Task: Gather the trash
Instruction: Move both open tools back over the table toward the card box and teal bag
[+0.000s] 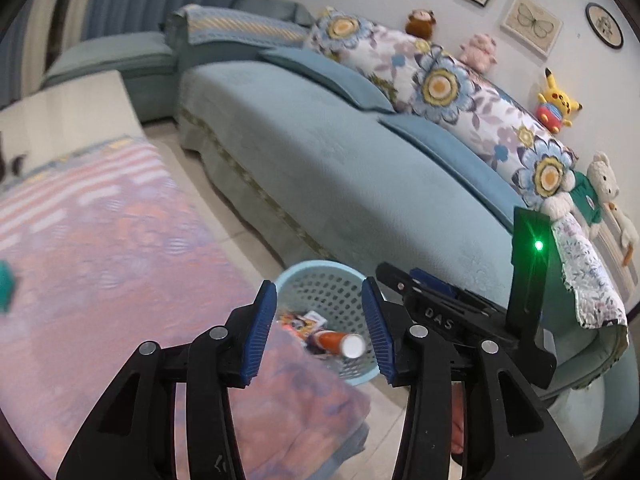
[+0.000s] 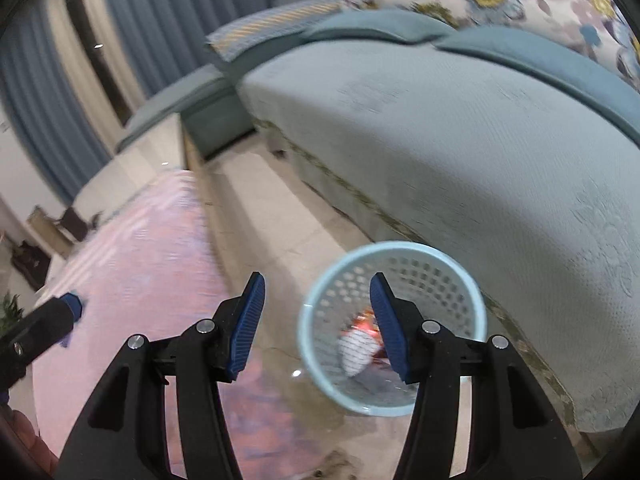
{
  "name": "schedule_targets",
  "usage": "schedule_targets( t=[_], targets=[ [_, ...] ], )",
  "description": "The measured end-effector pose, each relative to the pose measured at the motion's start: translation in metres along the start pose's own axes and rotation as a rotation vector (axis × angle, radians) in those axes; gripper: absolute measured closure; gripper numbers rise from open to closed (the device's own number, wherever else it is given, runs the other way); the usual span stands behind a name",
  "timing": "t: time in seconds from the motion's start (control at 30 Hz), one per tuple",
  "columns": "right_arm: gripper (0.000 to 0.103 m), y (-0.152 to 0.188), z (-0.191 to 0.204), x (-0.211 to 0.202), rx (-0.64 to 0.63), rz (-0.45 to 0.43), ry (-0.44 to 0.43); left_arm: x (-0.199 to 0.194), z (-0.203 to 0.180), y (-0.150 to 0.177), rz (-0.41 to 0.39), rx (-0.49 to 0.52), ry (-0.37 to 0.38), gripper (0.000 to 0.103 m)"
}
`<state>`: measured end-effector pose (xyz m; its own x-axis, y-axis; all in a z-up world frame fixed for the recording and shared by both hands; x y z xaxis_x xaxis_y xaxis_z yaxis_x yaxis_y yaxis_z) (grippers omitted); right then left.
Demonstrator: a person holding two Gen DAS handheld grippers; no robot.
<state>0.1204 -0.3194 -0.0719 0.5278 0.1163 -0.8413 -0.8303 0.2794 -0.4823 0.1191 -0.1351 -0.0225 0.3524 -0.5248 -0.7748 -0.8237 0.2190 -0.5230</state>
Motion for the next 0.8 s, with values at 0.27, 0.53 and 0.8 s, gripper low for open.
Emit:
schedule_targets(
  t=[0.27,0.53,0.8],
  targets=[
    [0.052,0.007,0.126,-0.022,-0.225,-0.034,-0.122,-0.1,0.052,0.033,-0.141,-0.125,-0.126,0.06],
    [0.054,0.017,0.224,-0.007,-0.353,0.015,-0.236,-0.16,0.115,0.051,-0.23,-0.228,-0.226,0.058],
    [0.055,0.026,0.279,0.021,-0.475,0.059,-0.236,-0.177,0.203,0.07,-0.269,-0.368,-0.278,0.055]
  ],
)
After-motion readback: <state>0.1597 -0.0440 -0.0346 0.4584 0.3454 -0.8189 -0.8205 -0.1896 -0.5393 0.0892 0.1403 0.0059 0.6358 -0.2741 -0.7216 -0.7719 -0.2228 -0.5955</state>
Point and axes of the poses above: each gripper's, at about its wrist camera, not at the fingertips, and x roughly the way its jaws point, z to its left, y to its underside, the point moved 3 cm from there along x, roughly the way its jaws point, and after that the axes turned 13 degrees about z, right-handed, at the moved point
